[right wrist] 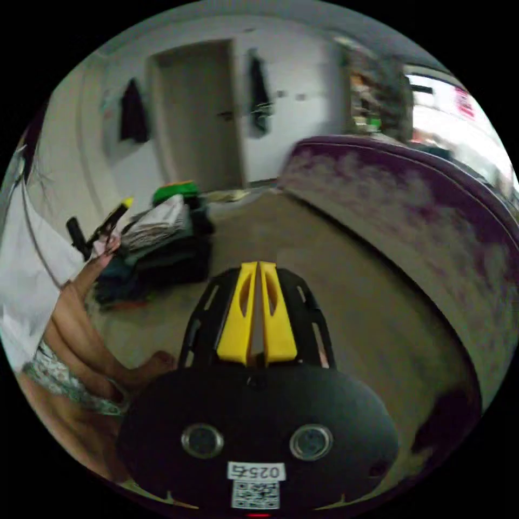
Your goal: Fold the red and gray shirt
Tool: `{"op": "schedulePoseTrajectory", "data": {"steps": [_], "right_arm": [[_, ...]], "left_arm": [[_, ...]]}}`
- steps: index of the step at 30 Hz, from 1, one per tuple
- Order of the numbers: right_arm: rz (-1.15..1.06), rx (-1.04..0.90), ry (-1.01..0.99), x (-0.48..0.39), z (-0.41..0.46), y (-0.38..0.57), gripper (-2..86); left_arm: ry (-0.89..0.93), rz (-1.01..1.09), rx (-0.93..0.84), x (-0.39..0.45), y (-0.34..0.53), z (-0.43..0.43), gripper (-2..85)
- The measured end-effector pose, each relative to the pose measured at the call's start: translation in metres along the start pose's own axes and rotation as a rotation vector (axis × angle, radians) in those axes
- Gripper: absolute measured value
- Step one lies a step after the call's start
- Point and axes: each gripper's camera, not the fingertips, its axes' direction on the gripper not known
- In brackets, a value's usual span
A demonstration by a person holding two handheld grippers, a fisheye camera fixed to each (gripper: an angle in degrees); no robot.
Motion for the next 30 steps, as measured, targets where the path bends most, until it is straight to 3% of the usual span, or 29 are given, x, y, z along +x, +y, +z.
{"op": "schedulePoseTrajectory", "data": {"steps": [4, 7, 10, 16, 22, 26, 30], "right_arm": [[0.285, -0.098, 0.648, 0.112, -0.146, 0.132, 5.5], [0.543, -0.275, 0.919, 0.178, -0.235, 0.216, 6.8], [0.725, -0.379, 1.033, 0.245, -0.303, 0.268, 8.6], [0.944, -0.517, 1.032, 0.375, -0.368, 0.296, 8.6], [0.862, -0.705, 1.113, 0.423, -0.387, 0.27, 3.7], [0.846, -0.67, 1.123, 0.43, -0.417, 0.243, -0.3], [0.837, -0.487, 1.067, 0.408, -0.47, 0.198, -0.9]], "left_arm": [[0.341, -0.06, -0.093, 0.139, 0.085, 0.09, 1.8], [0.518, -0.064, -0.187, 0.227, 0.141, 0.138, 1.2], [0.647, -0.127, -0.336, 0.297, 0.197, 0.186, 0.4], [0.808, -0.173, -0.666, 0.401, 0.314, 0.267, -1.2], [0.812, -0.091, -0.729, 0.462, 0.403, 0.292, -1.4], [0.767, -0.021, -0.724, 0.489, 0.448, 0.299, -1.3], [0.788, 0.003, -0.756, 0.514, 0.508, 0.308, -0.3]]}}
